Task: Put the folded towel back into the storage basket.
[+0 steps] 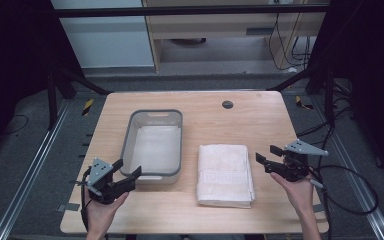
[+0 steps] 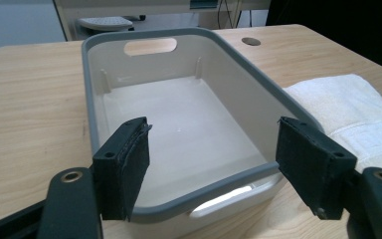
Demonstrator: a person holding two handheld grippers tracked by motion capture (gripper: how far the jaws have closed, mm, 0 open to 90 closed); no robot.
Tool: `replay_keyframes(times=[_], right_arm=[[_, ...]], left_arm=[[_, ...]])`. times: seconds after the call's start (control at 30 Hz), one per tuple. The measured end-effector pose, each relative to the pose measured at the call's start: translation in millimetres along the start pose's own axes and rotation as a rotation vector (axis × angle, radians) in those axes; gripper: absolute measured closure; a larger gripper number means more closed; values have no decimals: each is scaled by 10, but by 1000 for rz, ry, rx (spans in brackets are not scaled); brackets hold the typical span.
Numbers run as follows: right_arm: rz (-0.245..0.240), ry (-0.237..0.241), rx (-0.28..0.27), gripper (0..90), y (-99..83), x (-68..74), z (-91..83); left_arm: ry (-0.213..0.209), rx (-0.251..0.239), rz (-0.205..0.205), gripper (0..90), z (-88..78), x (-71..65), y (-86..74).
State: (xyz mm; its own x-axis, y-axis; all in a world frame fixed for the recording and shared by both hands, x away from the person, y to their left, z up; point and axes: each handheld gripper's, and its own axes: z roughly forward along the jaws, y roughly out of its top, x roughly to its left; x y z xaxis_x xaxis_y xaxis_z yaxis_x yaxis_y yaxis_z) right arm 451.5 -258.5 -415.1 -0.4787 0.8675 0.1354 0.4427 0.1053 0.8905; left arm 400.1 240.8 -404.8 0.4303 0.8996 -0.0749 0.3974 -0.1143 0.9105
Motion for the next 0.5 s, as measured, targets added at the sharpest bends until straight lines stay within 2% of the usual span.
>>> replay_keyframes(times=[0.23, 0.5], right_arm=[[8, 14, -8, 345, 84, 3, 40], [0, 18, -2, 347, 140, 1, 106]], left_arm=[[-32, -13, 12, 293, 79, -158, 113], [-62, -9, 24, 305, 204, -316, 171]])
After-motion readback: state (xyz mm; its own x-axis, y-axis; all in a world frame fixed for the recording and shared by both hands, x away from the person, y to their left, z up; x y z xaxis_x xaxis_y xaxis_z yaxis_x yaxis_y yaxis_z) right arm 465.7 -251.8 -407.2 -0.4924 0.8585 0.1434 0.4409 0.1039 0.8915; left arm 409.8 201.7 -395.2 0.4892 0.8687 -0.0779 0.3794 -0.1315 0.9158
